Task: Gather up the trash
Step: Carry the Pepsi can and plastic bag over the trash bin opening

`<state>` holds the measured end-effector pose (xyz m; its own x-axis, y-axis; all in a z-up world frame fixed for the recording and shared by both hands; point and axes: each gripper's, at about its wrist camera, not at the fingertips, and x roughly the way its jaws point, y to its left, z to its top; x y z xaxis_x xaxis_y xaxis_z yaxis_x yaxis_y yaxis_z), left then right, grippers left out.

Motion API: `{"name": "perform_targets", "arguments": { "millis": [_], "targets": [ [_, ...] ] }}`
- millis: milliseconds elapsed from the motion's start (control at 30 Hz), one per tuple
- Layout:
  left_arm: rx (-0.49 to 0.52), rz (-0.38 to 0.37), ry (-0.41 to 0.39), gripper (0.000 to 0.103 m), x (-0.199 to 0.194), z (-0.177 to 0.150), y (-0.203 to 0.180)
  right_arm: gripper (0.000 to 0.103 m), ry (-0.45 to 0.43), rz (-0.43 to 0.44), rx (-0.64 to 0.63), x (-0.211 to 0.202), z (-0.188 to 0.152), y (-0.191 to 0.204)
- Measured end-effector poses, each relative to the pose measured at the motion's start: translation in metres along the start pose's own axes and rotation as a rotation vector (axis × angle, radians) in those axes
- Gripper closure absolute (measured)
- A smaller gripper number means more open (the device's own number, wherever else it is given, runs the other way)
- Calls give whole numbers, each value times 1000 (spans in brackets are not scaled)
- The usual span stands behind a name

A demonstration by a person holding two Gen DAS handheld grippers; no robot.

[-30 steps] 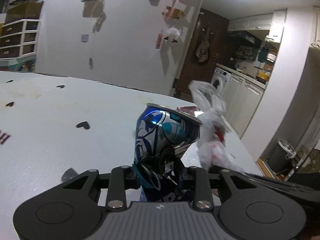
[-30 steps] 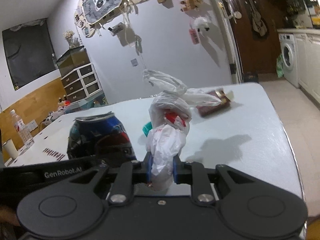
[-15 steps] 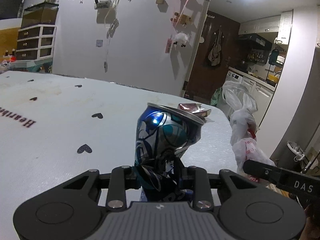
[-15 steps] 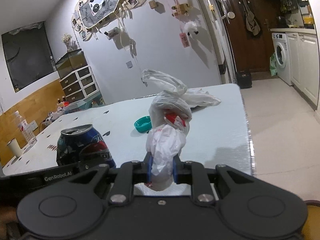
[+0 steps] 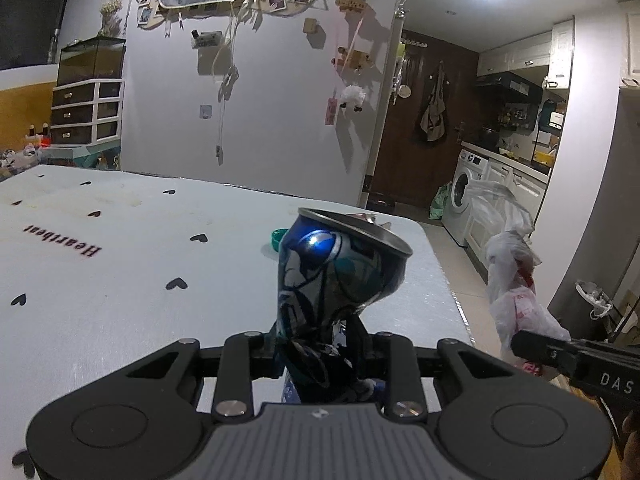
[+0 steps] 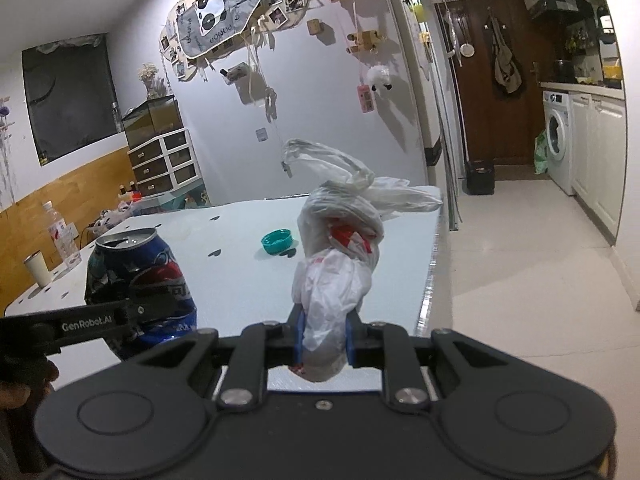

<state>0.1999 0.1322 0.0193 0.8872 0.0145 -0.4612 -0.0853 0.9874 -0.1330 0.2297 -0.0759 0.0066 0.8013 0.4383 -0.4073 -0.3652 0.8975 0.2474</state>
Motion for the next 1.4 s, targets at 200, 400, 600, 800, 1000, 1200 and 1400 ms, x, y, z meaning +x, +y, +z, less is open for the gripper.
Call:
{"name": "perform_targets", "arguments": {
  "millis": [200, 400, 600, 800, 1000, 1200, 1400],
  "targets": [
    [43, 1, -15, 73, -18, -9, -36, 83, -6, -30, -17, -35, -6, -19],
    [78, -24, -24, 73, -29, -18, -69, 83, -11, -66, -24, -64, -10, -42],
    [117, -41, -32, 74, -35, -27, -102, 83, -10, -104, -22, -85, -14, -65],
    [149, -69, -27, 74, -37, -35, -132, 83, -20, -138, -29, -104, -17, -84],
    [174, -97, -22, 74, -35, -42, -160, 83, -19, -175, -26, -120, -25, -105],
    [205, -136, -5, 74, -28, -50, -190, 83, -15, -206, -1, -132, -33, -132],
    [225, -186, 36, 74, -13, -63, -219, 83, 5, -240, 23, -139, -45, -159]
  ]
}}
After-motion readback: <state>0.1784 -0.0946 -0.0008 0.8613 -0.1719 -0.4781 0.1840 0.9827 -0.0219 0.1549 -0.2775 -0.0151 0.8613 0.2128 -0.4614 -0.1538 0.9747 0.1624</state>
